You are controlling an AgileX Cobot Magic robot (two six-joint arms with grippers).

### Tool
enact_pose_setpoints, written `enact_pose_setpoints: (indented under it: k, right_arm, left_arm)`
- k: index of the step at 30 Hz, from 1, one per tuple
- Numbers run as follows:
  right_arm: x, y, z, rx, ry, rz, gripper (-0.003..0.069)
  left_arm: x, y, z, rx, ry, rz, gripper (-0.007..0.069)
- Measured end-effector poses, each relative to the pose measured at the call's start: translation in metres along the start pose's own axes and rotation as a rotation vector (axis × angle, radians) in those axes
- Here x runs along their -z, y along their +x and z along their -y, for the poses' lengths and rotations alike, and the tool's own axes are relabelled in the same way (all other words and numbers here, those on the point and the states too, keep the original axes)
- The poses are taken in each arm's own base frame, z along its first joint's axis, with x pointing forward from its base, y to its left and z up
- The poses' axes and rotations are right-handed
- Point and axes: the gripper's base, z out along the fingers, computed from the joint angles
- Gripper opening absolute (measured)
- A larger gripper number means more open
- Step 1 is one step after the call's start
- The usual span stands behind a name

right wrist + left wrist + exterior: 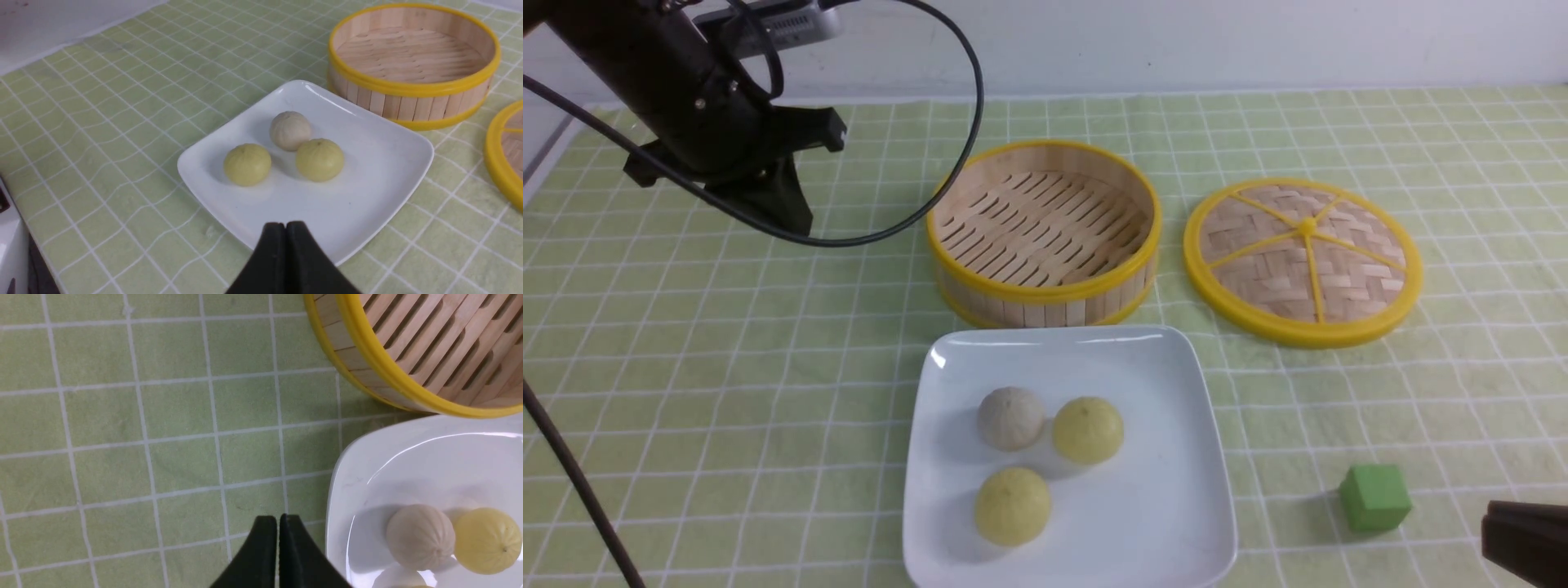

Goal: Put the steamed buns into the plate on the green tablecloth.

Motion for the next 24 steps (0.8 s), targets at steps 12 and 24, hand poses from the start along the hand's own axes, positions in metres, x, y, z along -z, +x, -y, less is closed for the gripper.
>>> enact_pose_setpoints:
  k: [12, 24]
  right_arm:
    - [0.0000, -0.0004, -0.0001, 0.000, -0.001, 0.005, -0.0001]
    - [0.0012, 0.0019, 0.0003, 0.000, -0.001, 0.010, 0.0006]
  left_arm:
    - [0.0000, 0.0000, -0.0012, -0.005, -0.014, 0.000, 0.0043]
    - [0.0002, 0.0001, -0.0064, 0.013, -0.071, -0.001, 0.0052]
